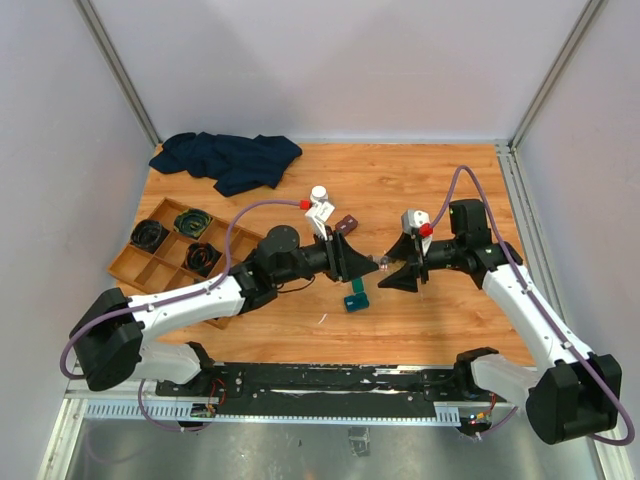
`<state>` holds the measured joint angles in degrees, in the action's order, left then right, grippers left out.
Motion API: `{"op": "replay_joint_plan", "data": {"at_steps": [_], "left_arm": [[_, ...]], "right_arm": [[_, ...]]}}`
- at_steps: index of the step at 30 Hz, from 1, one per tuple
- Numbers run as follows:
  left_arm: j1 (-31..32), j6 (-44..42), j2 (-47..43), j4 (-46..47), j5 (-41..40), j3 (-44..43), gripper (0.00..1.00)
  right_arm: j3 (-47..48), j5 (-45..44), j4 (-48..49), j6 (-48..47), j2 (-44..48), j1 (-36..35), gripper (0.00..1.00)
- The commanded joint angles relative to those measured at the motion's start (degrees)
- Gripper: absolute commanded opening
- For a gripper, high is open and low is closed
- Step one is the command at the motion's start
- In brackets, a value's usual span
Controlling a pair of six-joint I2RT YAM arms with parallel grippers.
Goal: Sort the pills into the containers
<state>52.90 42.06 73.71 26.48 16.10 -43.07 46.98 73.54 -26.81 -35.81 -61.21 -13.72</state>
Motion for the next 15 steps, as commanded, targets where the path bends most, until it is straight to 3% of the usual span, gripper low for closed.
{"op": "replay_joint_plan", "data": {"at_steps": [1, 3, 8, 15], "left_arm": [[1.79, 12.77, -0.68, 2.79, -7.79, 0.12, 0.00], [1.79, 12.51, -0.74, 2.87, -8.09, -0.20, 0.01], [1.84, 10.39, -1.25, 2.96, -7.30, -0.14, 0.50], [1.80, 5.29, -4.10, 3.51, -7.06, 1.39, 0.83]], "right_arm": [[1.55, -1.03, 1.90, 1.42, -0.72, 0.62, 0.00], [1.55, -1.03, 1.91, 1.36, -0.58, 0.77, 0.01], [1.56, -0.71, 1.90, 1.44, -0.51, 0.92, 0.01], [1.49, 0.16, 1.93, 1.39, -0.17, 0.97, 0.01]]}}
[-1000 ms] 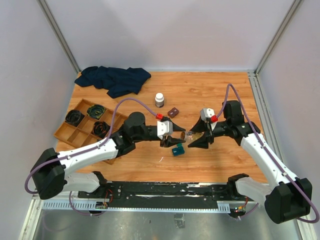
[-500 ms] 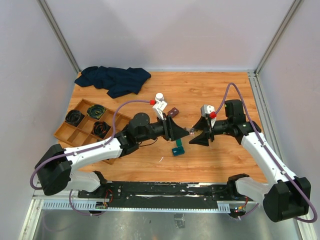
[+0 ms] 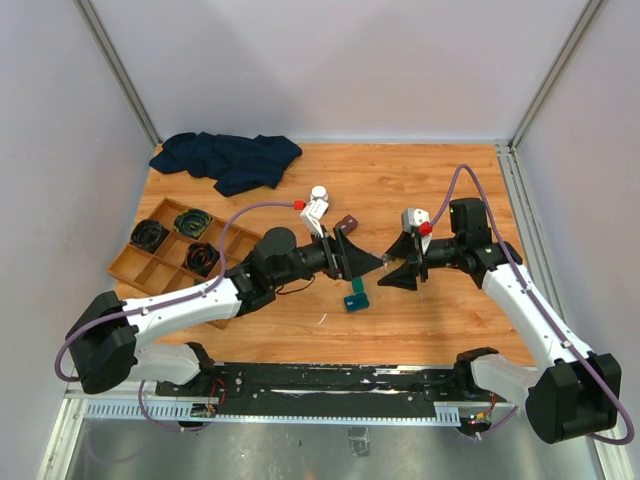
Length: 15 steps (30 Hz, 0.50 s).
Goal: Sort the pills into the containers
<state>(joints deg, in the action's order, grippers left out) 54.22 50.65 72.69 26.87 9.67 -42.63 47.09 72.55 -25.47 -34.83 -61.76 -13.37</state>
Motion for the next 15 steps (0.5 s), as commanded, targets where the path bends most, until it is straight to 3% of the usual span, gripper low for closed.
{"op": "replay_joint_plan", "data": {"at_steps": [1, 5, 9, 15], "left_arm": [[0.49, -4.36, -3.77, 3.69, -0.88, 1.54, 0.86], [0.49, -10.34, -7.33, 4.89, -3.28, 4.63, 0.94], [0.54, -20.03, -10.97, 8.51, -2.13, 8.72, 0.94], [0.50, -38.67, -14.41, 30.53, 11.87, 20.67, 0.94]], "right_arm": [[1.34, 1.24, 0.52, 0.38, 0.43, 0.61, 0.01], [1.21, 1.98, 0.60, 0.20, 0.74, 0.80, 0.01], [1.14, 3.10, -0.13, -0.93, 1.28, 1.14, 0.01], [1.25, 4.63, -1.58, -2.58, 1.62, 1.21, 0.01]]}}
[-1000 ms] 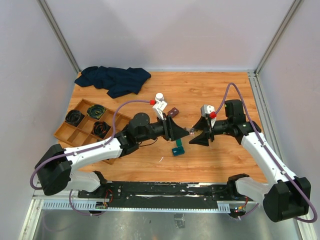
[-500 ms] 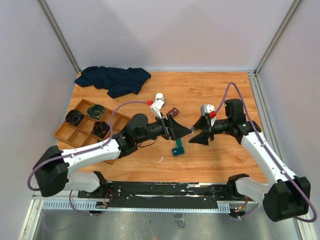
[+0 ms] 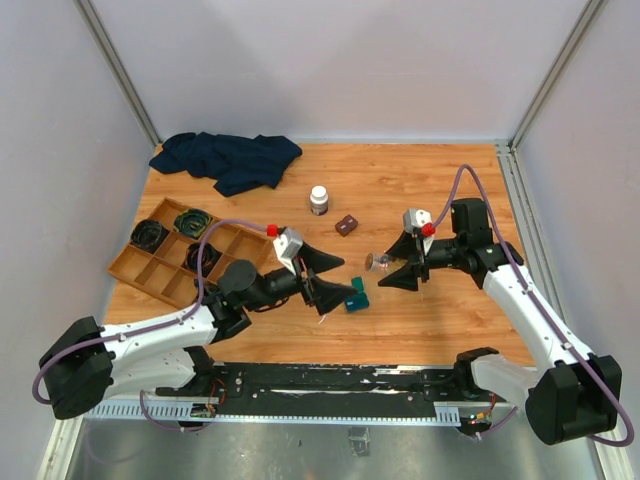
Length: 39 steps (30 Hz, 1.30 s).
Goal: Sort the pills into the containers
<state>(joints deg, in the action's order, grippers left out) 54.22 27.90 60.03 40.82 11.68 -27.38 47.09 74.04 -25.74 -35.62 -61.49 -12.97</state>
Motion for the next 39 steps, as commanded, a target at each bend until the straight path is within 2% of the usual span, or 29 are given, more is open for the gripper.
{"op": "replay_joint_plan", "data": {"at_steps": [1, 3, 7, 13, 21, 29, 34, 37, 39], "left_arm": [[0.47, -19.36, -2.07, 17.60, 11.58, 5.87, 0.94], [0.45, -26.14, -2.44, 13.92, 14.32, 4.36, 0.95], [0.45, -38.60, -0.79, -0.35, 18.18, -2.80, 0.95], [-0.25, -48.18, 4.64, -9.46, 19.96, -9.62, 0.94], [-2.10, -48.94, 12.03, -14.62, 24.22, -18.24, 0.79], [-2.10, -49.04, 13.12, -15.42, 24.09, -18.60, 0.65], [-2.11, -48.34, 13.10, -15.42, 24.71, -18.76, 0.53], [-2.13, -47.18, 13.49, -15.29, 25.66, -19.01, 0.40], [-2.18, -44.94, 13.58, -14.42, 26.43, -19.12, 0.26]], "right_arm": [[1.40, 3.46, -2.15, -2.56, 1.42, 0.84, 0.01], [1.62, 4.02, -3.28, -3.83, 1.49, 0.84, 0.01], [1.39, 4.27, -3.53, -4.35, 2.05, 0.84, 0.01], [1.57, 4.89, -4.49, -5.30, 2.17, 0.80, 0.00], [1.61, 5.02, -4.92, -5.56, 2.26, 0.84, 0.01], [1.75, 5.32, -5.11, -5.50, 2.17, 0.81, 0.01], [1.82, 5.32, -5.11, -5.48, 2.19, 0.84, 0.01], [1.78, 5.26, -5.20, -5.43, 2.25, 0.84, 0.01], [1.88, 5.16, -5.20, -5.46, 2.26, 0.84, 0.01]]}}
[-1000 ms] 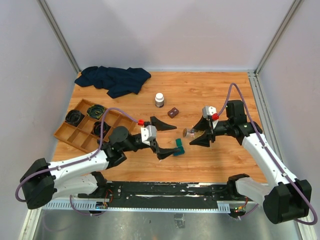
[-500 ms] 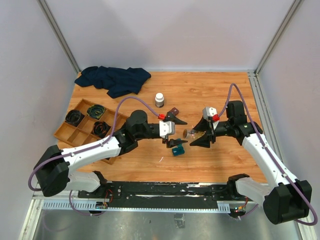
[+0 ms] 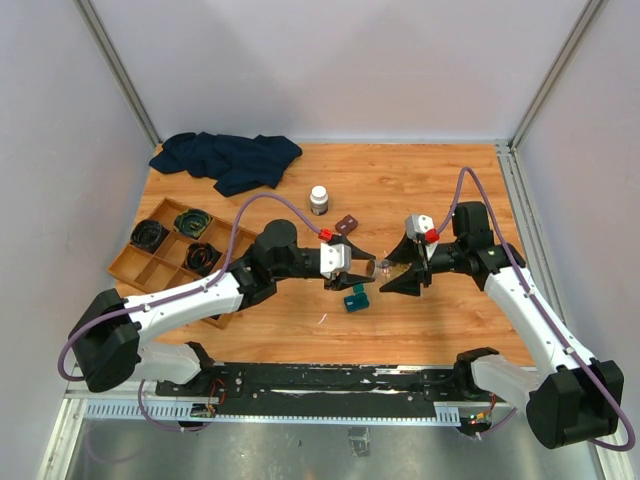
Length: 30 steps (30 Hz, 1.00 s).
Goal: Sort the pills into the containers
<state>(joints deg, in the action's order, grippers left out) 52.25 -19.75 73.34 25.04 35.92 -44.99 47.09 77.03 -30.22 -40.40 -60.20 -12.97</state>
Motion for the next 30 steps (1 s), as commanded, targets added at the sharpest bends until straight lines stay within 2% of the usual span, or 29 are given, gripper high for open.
{"op": "replay_joint_plan", "data": {"at_steps": [1, 4, 5, 10, 15, 18, 22, 23, 25, 27, 30], "left_arm": [[-0.15, 4.21, 0.31, 2.00, 2.75, -1.36, 0.17], [-0.15, 10.15, 0.31, 4.79, 3.47, -0.61, 0.01], [-0.18, 12.67, 0.25, 5.34, 2.86, -0.48, 0.00], [1.53, 35.02, -0.21, 6.27, -8.46, -0.72, 0.00], [3.98, 51.72, -1.30, 6.33, -21.58, 1.56, 0.00], [4.34, 56.69, -2.64, 6.14, -25.42, 3.14, 0.00], [4.43, 58.35, -3.36, 5.37, -25.64, 2.62, 0.02], [4.40, 58.41, -3.38, 5.37, -25.32, 2.47, 0.10], [4.50, 57.98, -3.22, 5.34, -24.50, 2.27, 0.34], [4.42, 57.29, -3.37, 5.43, -24.05, 2.44, 0.53], [4.42, 55.74, -4.69, 5.55, -24.48, 3.27, 0.72]], "right_arm": [[1.87, 2.08, -0.74, -0.65, 0.97, 0.78, 0.01], [1.97, 1.75, -0.72, -0.48, 0.89, 0.83, 0.01], [2.02, 1.58, -0.79, -0.49, 0.89, 0.84, 0.01], [2.45, 0.59, -1.37, -0.62, 0.82, 1.01, 0.01], [2.50, 0.41, -1.51, -0.73, 0.62, 1.03, 0.01], [2.55, 0.39, -1.51, -0.77, 0.64, 1.09, 0.01], [2.51, 0.40, -1.47, -0.71, 0.55, 1.06, 0.01], [2.55, 0.40, -1.49, -0.67, 0.53, 1.09, 0.01], [2.48, 0.40, -1.47, -0.71, 0.62, 1.19, 0.01], [2.49, 0.55, -1.51, -0.64, 0.72, 1.39, 0.01], [2.50, 0.75, -1.51, -0.64, 0.73, 1.39, 0.01]]}}
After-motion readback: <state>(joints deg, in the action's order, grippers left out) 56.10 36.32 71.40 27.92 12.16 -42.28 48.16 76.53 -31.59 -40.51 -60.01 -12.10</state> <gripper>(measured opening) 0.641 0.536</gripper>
